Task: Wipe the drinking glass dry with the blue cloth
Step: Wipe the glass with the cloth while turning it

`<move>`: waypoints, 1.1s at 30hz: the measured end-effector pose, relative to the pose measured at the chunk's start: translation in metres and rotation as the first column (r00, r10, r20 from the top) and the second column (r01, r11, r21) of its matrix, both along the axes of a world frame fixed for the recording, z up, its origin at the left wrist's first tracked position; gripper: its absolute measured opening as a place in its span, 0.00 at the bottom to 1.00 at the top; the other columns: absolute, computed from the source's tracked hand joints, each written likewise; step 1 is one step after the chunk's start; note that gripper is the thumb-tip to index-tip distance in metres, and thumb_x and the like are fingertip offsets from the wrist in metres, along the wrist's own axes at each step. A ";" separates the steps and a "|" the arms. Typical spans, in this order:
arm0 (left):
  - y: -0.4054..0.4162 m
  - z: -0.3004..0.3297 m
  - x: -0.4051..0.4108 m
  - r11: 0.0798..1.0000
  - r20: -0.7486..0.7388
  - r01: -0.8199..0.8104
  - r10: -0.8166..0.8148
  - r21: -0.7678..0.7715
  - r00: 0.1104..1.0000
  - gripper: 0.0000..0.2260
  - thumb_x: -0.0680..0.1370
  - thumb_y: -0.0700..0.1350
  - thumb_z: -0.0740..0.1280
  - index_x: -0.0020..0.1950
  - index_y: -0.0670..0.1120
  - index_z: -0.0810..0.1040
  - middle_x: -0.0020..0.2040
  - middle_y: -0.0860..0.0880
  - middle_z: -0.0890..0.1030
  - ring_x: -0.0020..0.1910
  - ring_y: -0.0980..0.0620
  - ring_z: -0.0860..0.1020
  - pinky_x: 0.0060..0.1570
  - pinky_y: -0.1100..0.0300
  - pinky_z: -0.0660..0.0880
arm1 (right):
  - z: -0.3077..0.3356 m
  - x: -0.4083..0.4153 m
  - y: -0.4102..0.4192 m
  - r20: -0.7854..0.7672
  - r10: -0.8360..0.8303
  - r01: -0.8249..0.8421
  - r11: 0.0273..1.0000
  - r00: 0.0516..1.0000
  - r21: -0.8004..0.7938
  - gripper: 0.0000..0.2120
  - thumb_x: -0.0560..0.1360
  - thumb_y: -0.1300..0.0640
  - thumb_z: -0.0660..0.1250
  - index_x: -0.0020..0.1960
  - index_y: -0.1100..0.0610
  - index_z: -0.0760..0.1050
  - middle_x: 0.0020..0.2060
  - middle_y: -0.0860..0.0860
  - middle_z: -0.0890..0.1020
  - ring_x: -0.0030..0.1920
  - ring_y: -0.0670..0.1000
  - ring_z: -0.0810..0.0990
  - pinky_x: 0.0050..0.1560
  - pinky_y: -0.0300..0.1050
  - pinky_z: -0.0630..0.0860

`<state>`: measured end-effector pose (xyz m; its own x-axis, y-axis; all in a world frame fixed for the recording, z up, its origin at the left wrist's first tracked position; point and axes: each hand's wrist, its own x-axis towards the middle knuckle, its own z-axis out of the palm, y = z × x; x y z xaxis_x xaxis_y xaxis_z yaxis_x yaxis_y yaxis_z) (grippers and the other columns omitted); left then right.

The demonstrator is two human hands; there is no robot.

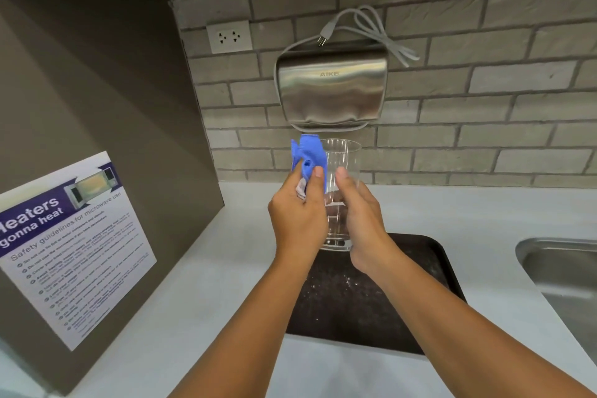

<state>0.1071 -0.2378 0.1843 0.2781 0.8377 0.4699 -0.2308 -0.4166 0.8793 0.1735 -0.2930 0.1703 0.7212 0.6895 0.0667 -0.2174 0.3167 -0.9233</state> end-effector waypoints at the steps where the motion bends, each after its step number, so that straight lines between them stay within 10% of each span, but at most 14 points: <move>1: 0.005 0.004 -0.001 0.997 -0.004 -0.006 0.006 -0.083 1.000 0.13 0.78 0.52 0.66 0.38 0.47 0.78 0.27 0.58 0.77 0.27 0.60 0.76 0.28 0.65 0.76 | 0.001 0.000 -0.002 -0.016 0.035 -0.035 0.999 0.999 0.018 0.25 0.72 0.35 0.68 0.57 0.53 0.80 0.46 0.61 0.84 0.36 0.51 0.85 0.32 0.45 0.82; 6: 0.018 0.006 -0.006 0.879 0.005 0.138 -0.153 -0.457 0.988 0.11 0.80 0.52 0.64 0.43 0.49 0.81 0.42 0.47 0.85 0.42 0.46 0.83 0.42 0.53 0.81 | -0.002 0.001 -0.001 -0.053 0.128 -0.129 0.991 0.990 -0.018 0.31 0.66 0.32 0.68 0.57 0.54 0.83 0.42 0.55 0.84 0.42 0.56 0.84 0.50 0.60 0.83; 11: 0.005 -0.003 -0.009 0.989 -0.016 0.021 -0.024 -0.149 1.000 0.09 0.80 0.53 0.62 0.45 0.54 0.80 0.35 0.60 0.83 0.35 0.65 0.79 0.34 0.71 0.74 | -0.001 -0.002 0.003 -0.033 0.022 -0.024 0.996 0.999 -0.085 0.23 0.72 0.34 0.67 0.52 0.52 0.81 0.42 0.54 0.83 0.37 0.53 0.84 0.38 0.50 0.83; 15: -0.002 -0.010 -0.011 0.981 -0.111 -0.001 0.023 0.194 0.994 0.14 0.79 0.50 0.65 0.65 0.54 0.79 0.64 0.58 0.79 0.58 0.66 0.77 0.50 0.76 0.73 | -0.003 -0.002 0.003 0.007 -0.005 0.005 0.998 1.000 -0.061 0.19 0.75 0.37 0.66 0.53 0.51 0.82 0.40 0.55 0.86 0.35 0.50 0.85 0.29 0.42 0.79; 19: 0.005 0.005 -0.013 0.996 -0.066 0.027 -0.032 -0.080 0.997 0.11 0.79 0.54 0.63 0.46 0.50 0.81 0.35 0.55 0.83 0.35 0.54 0.82 0.35 0.61 0.77 | -0.002 -0.001 -0.002 -0.036 0.104 -0.102 0.993 0.994 0.062 0.25 0.71 0.35 0.68 0.58 0.51 0.81 0.43 0.56 0.87 0.40 0.55 0.86 0.36 0.47 0.82; 22: 0.016 0.010 -0.013 0.902 -0.043 0.125 -0.157 -0.413 0.987 0.16 0.80 0.56 0.61 0.48 0.44 0.81 0.38 0.48 0.83 0.37 0.50 0.82 0.37 0.56 0.81 | -0.005 -0.002 -0.002 -0.019 0.170 -0.167 0.981 0.985 0.097 0.25 0.72 0.33 0.64 0.57 0.51 0.82 0.42 0.54 0.87 0.41 0.55 0.87 0.39 0.51 0.82; 26: 0.016 0.001 -0.011 0.901 -0.009 0.101 -0.116 -0.422 0.993 0.15 0.80 0.54 0.61 0.48 0.43 0.79 0.41 0.44 0.79 0.41 0.46 0.78 0.47 0.47 0.79 | -0.009 -0.006 0.002 0.003 0.034 -0.034 0.999 0.999 -0.003 0.25 0.72 0.33 0.65 0.54 0.53 0.82 0.42 0.55 0.81 0.40 0.54 0.82 0.45 0.56 0.84; 33: 0.017 -0.010 -0.009 0.977 -0.029 -0.026 0.020 -0.210 0.999 0.12 0.81 0.53 0.61 0.41 0.51 0.77 0.36 0.53 0.79 0.34 0.59 0.76 0.38 0.64 0.74 | -0.007 -0.012 0.006 0.094 -0.034 0.047 0.990 0.995 -0.135 0.14 0.78 0.36 0.59 0.51 0.42 0.78 0.48 0.50 0.84 0.43 0.50 0.84 0.43 0.49 0.83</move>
